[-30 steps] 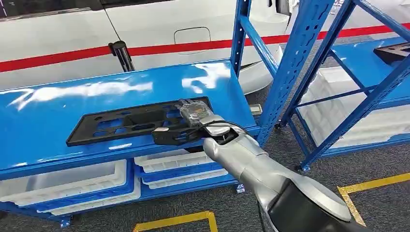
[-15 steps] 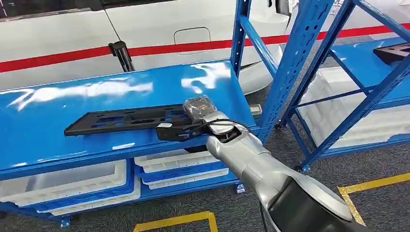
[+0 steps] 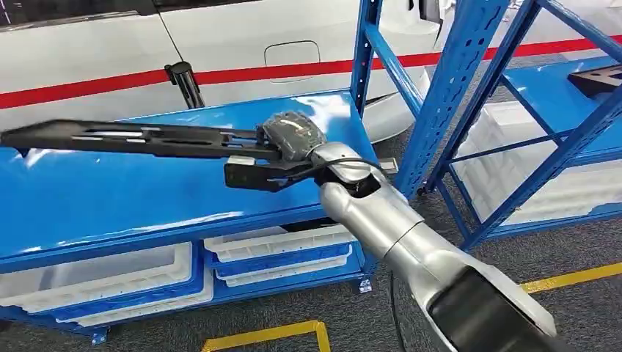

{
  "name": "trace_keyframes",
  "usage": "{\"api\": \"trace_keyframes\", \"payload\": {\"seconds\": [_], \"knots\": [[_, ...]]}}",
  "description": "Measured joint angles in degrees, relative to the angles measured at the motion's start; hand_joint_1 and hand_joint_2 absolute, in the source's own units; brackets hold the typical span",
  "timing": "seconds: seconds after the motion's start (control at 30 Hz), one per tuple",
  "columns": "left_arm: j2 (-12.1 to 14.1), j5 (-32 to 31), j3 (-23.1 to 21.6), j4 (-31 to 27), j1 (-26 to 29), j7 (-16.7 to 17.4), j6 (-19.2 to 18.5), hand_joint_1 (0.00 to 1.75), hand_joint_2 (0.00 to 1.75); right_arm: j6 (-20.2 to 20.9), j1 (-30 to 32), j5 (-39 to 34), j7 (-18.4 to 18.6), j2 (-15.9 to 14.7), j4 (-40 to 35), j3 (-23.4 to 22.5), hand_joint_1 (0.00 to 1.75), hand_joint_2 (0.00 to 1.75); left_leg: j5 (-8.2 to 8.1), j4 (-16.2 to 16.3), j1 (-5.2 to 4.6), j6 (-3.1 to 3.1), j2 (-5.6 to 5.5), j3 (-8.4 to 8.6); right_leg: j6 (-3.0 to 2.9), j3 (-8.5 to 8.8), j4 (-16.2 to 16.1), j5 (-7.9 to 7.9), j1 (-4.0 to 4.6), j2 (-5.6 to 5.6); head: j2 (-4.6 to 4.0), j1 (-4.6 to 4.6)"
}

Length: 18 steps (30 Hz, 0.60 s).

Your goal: Take the parts from the cabinet and place them on the table.

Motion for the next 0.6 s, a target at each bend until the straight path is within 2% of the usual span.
{"api": "trace_keyframes", "payload": {"seconds": [0.17, 0.27, 0.33, 0.47, 0.5, 0.6], "knots": [[0.0, 0.2, 1.0, 0.0, 0.0, 0.5, -0.8, 0.00, 1.75, 0.0, 1.2, 0.7, 0.0, -3.0, -10.7, -2.9, 1.75, 1.75, -0.01, 0.0, -0.02, 0.00, 0.03, -0.05, 0.00, -0.07, 0.0, 0.00, -0.01, 0.01, 0.02, -0.02], [0.0, -0.3, 1.1, 0.0, -0.1, 3.0, -0.5, 0.00, 1.75, 0.0, 2.0, 0.7, 0.0, -4.1, -14.4, -3.6, 1.75, 1.75, -0.01, 0.0, -0.01, 0.00, 0.02, -0.05, 0.00, -0.07, 0.0, 0.00, -0.01, 0.01, 0.00, 0.00], [0.0, -0.8, 1.2, 0.0, -0.1, 5.8, 0.1, 0.00, 1.75, -0.1, 2.9, 0.8, 0.1, -4.6, -15.9, -3.9, 1.75, 1.75, -0.01, 0.0, -0.01, 0.00, 0.03, -0.04, 0.00, -0.07, 0.0, 0.00, 0.00, 0.02, 0.00, 0.00], [0.0, -2.0, 1.1, 0.0, -0.1, 8.0, 0.4, 0.00, 1.75, -0.7, 4.5, 1.5, -0.2, -5.5, -16.6, -3.9, 1.75, 1.75, -0.07, 0.1, -0.02, 0.04, 0.02, -0.08, 0.05, -0.04, -0.1, 0.07, -0.12, 0.01, 0.00, 0.00], [0.0, -2.0, 1.1, 0.0, -0.1, 8.8, -0.2, 0.00, 1.75, -0.7, 5.0, 1.6, -0.3, -5.7, -16.6, -3.9, 1.75, 1.75, -0.14, 0.4, -0.01, 0.16, -0.01, -0.32, 0.20, -0.06, 0.0, 0.15, -0.66, 0.01, 0.02, -0.07], [0.1, -2.8, 1.1, 0.0, -0.1, 9.9, -0.8, 0.00, 1.75, -0.7, 6.1, 1.6, -0.5, -5.9, -16.6, -3.8, 1.75, 1.75, -0.25, 0.8, 0.11, 0.33, 0.02, -0.63, 0.32, -0.14, 0.0, 0.22, -0.53, 0.00, 0.00, -0.04]]}}
